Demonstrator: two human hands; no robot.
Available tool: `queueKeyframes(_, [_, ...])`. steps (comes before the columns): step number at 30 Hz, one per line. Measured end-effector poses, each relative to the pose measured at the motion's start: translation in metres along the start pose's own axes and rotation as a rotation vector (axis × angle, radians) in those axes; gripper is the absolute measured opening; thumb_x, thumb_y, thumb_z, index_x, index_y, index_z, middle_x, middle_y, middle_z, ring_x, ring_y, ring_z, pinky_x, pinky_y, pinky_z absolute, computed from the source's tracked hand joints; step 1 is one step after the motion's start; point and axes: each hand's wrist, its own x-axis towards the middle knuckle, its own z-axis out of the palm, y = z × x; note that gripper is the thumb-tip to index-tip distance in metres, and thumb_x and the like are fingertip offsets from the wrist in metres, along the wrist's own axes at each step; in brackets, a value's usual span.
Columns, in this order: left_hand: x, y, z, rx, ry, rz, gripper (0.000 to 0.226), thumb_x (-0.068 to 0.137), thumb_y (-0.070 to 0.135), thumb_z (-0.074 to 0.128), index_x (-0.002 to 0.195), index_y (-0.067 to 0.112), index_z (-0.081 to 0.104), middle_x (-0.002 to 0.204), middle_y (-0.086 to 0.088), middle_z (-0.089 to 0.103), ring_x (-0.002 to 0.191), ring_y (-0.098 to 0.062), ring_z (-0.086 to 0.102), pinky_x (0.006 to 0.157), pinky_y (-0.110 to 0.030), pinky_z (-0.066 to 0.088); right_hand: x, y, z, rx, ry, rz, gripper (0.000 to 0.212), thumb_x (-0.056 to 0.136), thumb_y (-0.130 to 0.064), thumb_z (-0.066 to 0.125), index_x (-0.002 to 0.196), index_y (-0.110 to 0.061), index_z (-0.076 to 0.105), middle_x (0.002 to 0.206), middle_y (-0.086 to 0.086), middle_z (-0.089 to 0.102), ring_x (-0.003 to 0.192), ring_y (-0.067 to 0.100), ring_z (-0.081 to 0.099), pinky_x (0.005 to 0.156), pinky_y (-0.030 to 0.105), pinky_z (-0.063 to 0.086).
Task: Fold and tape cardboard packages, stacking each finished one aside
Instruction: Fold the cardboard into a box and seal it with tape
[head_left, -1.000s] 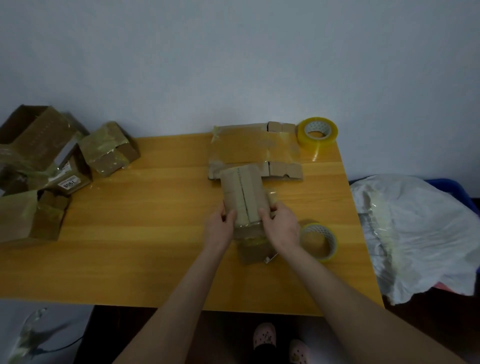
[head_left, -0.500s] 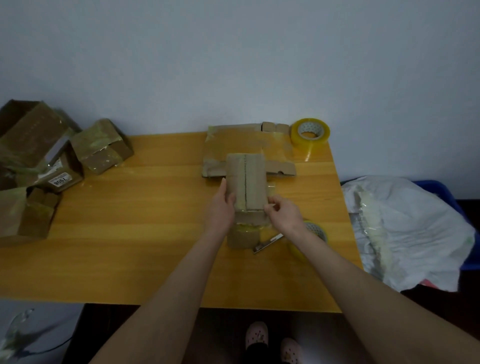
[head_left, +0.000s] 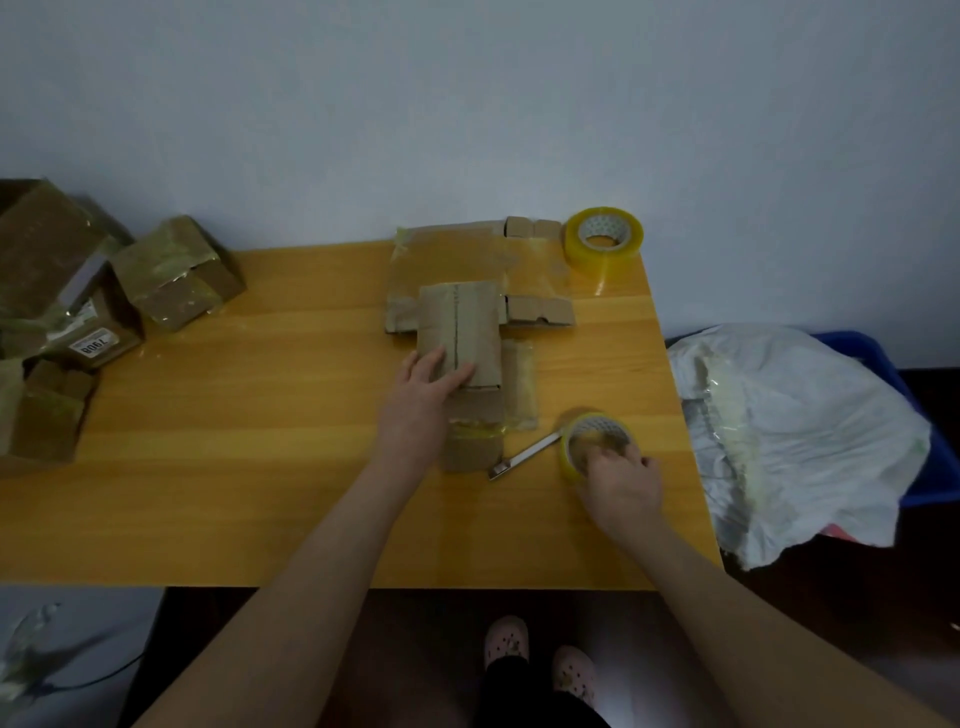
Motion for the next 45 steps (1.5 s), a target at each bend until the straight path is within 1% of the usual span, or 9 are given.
queueKeyframes(3, [0.006,-0.002,-0.001,0.0,-0.003,0.003,0.059,0.093,0.002,0.048,0.14,0.037,0.044,0.154,-0.001,0.029,0.144,-0.028,0.018,0.102,-0.047,0.043,0.0,0.001,0.0,0.021,0.064,-0.002,0.014,0.098,-0.024,0.044,0.097,-0.028,0.057,0.102,0.0,0.064,0.121,0.023,0.044,0.09,0.038,0.032])
queueKeyframes(10, [0.006,0.006,-0.003,0.01,0.107,0.02,0.046,0.089,0.005,0.051,0.131,0.024,0.052,0.144,-0.008,0.042,0.134,-0.029,0.035,0.105,-0.045,0.038,-0.007,0.006,-0.025,0.401,0.282,0.005,0.035,0.098,-0.028,0.048,0.133,-0.03,0.054,0.119,0.005,0.064,0.114,0.026,0.055,0.094,0.038,0.039])
queueKeyframes(15, [-0.006,0.032,-0.004,0.099,0.08,0.066,0.06,0.089,0.005,0.053,0.144,0.019,0.035,0.154,-0.015,0.024,0.143,-0.031,0.02,0.117,-0.045,0.02,-0.013,0.015,-0.034,0.673,0.271,0.044,0.036,0.098,-0.026,0.052,0.133,-0.019,0.055,0.126,0.009,0.062,0.114,0.03,0.058,0.093,0.042,0.048])
queueKeyframes(19, [-0.03,0.065,0.001,-0.139,0.21,0.293,0.039,0.082,0.002,0.062,0.121,0.011,0.06,0.116,-0.008,0.061,0.092,-0.027,0.065,0.068,-0.031,0.053,-0.012,0.024,-0.034,0.897,0.244,-0.012,0.036,0.098,-0.017,0.054,0.133,-0.011,0.056,0.128,0.009,0.062,0.117,0.027,0.055,0.09,0.032,0.044])
queueKeyframes(24, [-0.026,0.092,0.041,-0.336,-0.234,-0.157,0.063,0.096,0.015,0.051,0.15,0.015,0.019,0.152,-0.005,0.029,0.13,-0.026,0.044,0.098,-0.038,0.043,-0.019,0.037,-0.033,1.104,0.227,-0.145,0.017,0.094,-0.003,0.055,0.104,-0.013,0.066,0.093,0.004,0.063,0.087,0.016,0.055,0.068,0.024,0.039])
queueKeyframes(27, [-0.007,0.089,0.066,-0.397,-0.309,-0.161,0.065,0.095,0.016,0.054,0.15,0.014,0.02,0.152,-0.007,0.033,0.135,-0.028,0.039,0.104,-0.04,0.038,-0.024,0.046,-0.031,1.194,0.16,-0.204,0.016,0.094,0.002,0.053,0.101,-0.007,0.064,0.088,0.003,0.062,0.076,0.006,0.054,0.063,0.009,0.039])
queueKeyframes(32, [0.0,0.092,0.085,-0.522,-0.247,-0.183,0.025,0.094,0.013,0.048,0.107,0.018,0.069,0.109,-0.008,0.069,0.104,-0.029,0.062,0.079,-0.033,0.047,-0.023,0.052,-0.021,1.222,0.124,-0.206,0.016,0.094,0.001,0.054,0.1,-0.006,0.066,0.084,0.002,0.062,0.075,0.007,0.054,0.067,0.017,0.042])
queueKeyframes(40, [-0.017,0.097,0.088,-0.48,-0.159,-0.192,0.018,0.094,0.013,0.052,0.11,0.016,0.058,0.107,-0.001,0.066,0.098,-0.02,0.062,0.078,-0.029,0.049,-0.008,0.047,-0.022,1.282,0.182,-0.098,0.015,0.096,-0.006,0.052,0.098,-0.011,0.067,0.084,0.003,0.062,0.077,0.014,0.054,0.071,0.028,0.042])
queueKeyframes(45, [-0.025,0.113,0.091,-0.738,-0.056,-0.309,0.022,0.095,0.02,0.054,0.116,0.015,0.057,0.105,0.002,0.063,0.095,-0.018,0.062,0.084,-0.033,0.05,-0.001,0.052,-0.015,1.279,0.21,-0.075,0.016,0.094,-0.005,0.055,0.093,-0.015,0.066,0.076,-0.005,0.06,0.073,0.011,0.052,0.063,0.021,0.04])
